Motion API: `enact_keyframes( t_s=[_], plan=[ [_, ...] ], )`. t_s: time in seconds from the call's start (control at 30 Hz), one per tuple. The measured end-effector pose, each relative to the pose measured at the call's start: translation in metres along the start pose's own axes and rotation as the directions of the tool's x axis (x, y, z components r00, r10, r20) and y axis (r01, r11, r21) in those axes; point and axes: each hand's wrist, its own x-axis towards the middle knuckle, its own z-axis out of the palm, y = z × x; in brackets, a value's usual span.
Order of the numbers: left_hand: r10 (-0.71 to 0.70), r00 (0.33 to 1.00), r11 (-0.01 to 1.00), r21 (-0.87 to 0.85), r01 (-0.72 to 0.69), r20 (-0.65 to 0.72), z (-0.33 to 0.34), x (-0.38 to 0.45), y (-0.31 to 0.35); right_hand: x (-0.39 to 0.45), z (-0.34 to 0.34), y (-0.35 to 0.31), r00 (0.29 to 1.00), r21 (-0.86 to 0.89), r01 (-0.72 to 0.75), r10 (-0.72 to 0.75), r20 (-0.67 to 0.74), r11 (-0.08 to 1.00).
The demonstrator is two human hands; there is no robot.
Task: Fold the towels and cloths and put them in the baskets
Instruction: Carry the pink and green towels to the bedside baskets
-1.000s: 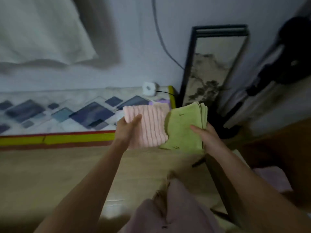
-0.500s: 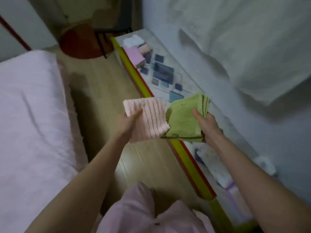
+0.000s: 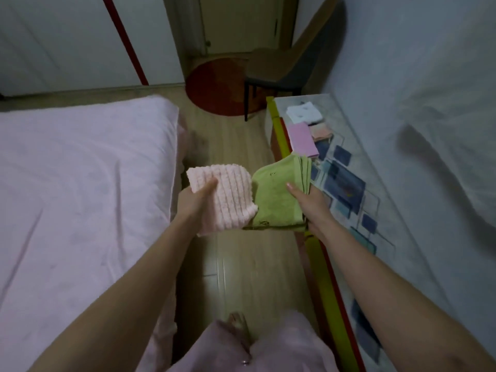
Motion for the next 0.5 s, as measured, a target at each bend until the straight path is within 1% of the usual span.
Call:
enact_keyframes(
  t_s=[0.1,0.17,0.3,0.4,0.5],
  plan=[
    [-0.009,1.000,1.000,0.020,0.009,0.020,0.002,0.064,0.038,0.065,0.033,-0.028,0.998,-0.032,-0.018,0.020,0.051,0.999],
    [-0.007,1.000,0.999,0.033,0.006,0.030,0.007,0.111,0.060,0.117,0.050,-0.046,0.997,-0.053,-0.003,0.007,0.077,0.999],
    [-0.006,1.000,0.999,0.048,0.007,-0.021,0.018,0.220,0.104,0.229,0.084,-0.083,0.993,-0.081,0.019,-0.010,0.115,0.997],
    [-0.019,0.996,1.000,0.013,0.020,-0.082,0.025,0.298,0.148,0.315,0.111,-0.120,0.991,-0.121,0.011,0.005,0.132,0.993],
    [-0.035,0.994,0.999,-0.025,0.033,-0.100,0.027,0.369,0.194,0.396,0.145,-0.164,0.988,-0.157,0.023,0.001,0.154,0.987]
  ],
)
